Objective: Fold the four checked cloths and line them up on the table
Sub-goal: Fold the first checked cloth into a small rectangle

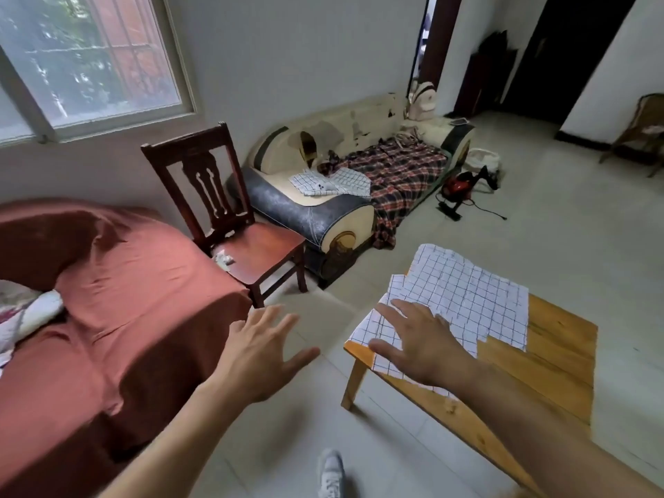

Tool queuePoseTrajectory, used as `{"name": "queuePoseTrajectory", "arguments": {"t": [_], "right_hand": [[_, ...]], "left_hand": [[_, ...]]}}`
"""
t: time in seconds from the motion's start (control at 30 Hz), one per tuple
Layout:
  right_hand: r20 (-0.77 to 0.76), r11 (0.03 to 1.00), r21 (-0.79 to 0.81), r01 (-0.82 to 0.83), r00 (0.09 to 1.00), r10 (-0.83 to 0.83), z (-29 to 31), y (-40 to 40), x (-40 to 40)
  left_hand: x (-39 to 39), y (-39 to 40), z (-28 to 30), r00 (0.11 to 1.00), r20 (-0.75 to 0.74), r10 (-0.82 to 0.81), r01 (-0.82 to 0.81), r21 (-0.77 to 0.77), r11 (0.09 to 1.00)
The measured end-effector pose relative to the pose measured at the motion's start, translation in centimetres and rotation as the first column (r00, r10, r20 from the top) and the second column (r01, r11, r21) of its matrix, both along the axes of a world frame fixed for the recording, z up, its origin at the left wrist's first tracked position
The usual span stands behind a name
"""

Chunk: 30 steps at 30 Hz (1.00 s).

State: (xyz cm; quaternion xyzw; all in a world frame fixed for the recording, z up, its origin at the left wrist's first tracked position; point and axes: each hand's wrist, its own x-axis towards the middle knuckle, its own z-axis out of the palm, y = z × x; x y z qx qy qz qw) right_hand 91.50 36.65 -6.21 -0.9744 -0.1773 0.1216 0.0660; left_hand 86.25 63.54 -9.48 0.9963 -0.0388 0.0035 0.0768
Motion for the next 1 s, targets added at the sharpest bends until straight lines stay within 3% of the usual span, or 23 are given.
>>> {"name": "queuePoseTrajectory", "arguments": {"t": [0.27,0.57,0.73,1.0], "right_hand": [[-0.023,0.984,0.131,0.117,0.993,-0.115,-2.6,0.6,15.4],[-0.044,0.945,0.116,0.306,0.952,-0.303,-1.4,-2.6,27.7],[-0.091,0.902,0.075,0.424,0.904,-0.417,-2.8,-4.1,32.0],[-0.062,0.767,0.089,0.635,0.772,-0.632,-3.3,-0.7,39.6]], "left_hand": [[18.1,1.0,-0.1,0.992,-0.011,-0.123,0.123,0.078,0.989],[36.3,-2.5,1.2,0.959,-0.042,-0.282,0.283,0.035,0.958],[44.1,-4.5,-0.6,0.906,-0.106,-0.41,0.412,-0.001,0.911],[58.1,-4.6,-2.3,0.761,-0.064,-0.646,0.643,-0.062,0.763]]}}
